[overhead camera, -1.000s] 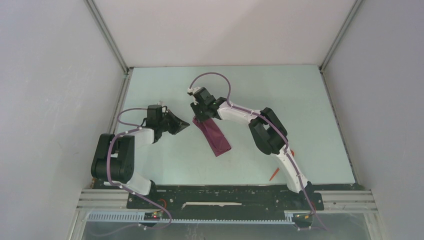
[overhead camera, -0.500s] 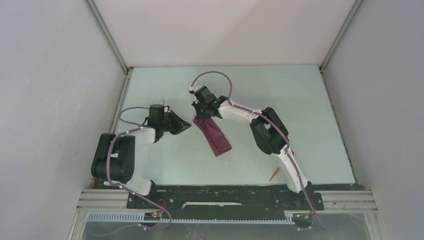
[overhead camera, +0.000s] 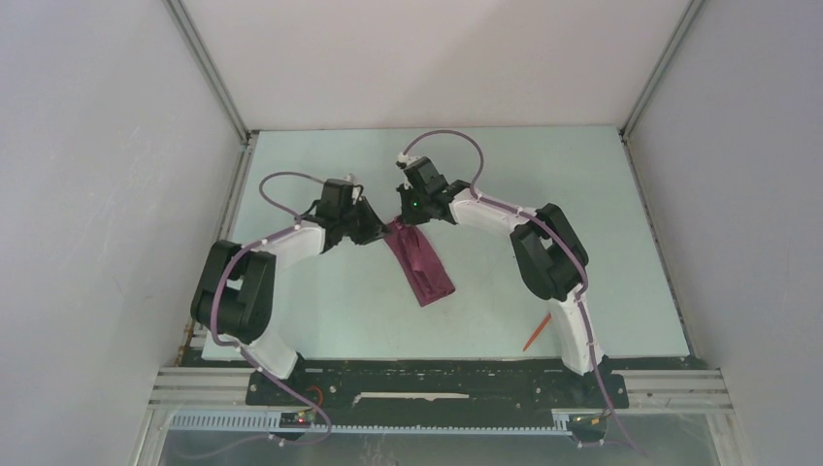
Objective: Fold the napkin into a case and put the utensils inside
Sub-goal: Stuff the top corner of the smaller-rectangle-folded napkin into the folded napkin.
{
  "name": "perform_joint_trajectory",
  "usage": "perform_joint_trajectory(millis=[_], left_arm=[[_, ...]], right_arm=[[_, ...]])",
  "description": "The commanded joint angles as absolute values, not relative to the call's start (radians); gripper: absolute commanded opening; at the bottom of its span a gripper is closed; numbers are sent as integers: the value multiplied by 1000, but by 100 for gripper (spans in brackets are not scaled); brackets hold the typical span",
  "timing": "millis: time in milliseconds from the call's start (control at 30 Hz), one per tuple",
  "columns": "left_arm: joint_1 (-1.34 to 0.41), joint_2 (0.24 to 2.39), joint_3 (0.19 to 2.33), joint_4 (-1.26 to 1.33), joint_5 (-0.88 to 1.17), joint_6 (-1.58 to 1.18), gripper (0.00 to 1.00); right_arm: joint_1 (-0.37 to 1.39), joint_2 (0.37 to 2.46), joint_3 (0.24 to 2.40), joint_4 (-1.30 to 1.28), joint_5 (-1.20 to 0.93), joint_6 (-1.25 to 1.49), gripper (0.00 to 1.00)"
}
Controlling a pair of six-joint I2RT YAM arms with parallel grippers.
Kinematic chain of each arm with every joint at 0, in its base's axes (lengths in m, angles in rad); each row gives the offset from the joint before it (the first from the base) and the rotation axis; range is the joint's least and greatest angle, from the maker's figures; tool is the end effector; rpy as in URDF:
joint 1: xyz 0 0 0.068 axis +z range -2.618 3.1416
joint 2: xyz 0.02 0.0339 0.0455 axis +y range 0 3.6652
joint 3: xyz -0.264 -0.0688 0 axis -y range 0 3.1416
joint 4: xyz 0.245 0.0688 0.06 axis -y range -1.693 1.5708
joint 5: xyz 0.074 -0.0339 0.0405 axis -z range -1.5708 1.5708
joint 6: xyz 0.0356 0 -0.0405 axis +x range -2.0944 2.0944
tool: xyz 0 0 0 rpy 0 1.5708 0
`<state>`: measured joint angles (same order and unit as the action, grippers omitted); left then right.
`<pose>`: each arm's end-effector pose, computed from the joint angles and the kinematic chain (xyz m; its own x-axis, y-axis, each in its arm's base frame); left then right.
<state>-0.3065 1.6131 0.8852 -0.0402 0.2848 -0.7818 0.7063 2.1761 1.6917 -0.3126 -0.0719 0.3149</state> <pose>0.3133 -0.1096 0.1839 -0.8098 -0.4529 -0.3729 -0.1245 0.7537 -0.6453 0.3723 0.3209 0.1913 -0.7297 -0.2165 -0.6486 -0.4833 0.8343 0.2653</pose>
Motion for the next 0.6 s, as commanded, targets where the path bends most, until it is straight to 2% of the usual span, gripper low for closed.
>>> perform_joint_trajectory(millis=[0,67,167,367,567], left_arm=[[-345,1672,976,-144,204,-708,22],[-363,1695,996,-154,200,-699,28],[-395,1715,1029,-194,145,-674,32],[-444,1757,1097,-272,37,-624,33],[-479,1808,1167,-347,-55,-579,30]], right_arm=[[700,2103,1669,-281,-89,353,0],[699,2102,1667,-279,-88,354,0],[696,2101,1665,-279,-89,357,0],[688,2104,1657,-273,-106,369,0],[683,2093,1644,-264,-109,371,0]])
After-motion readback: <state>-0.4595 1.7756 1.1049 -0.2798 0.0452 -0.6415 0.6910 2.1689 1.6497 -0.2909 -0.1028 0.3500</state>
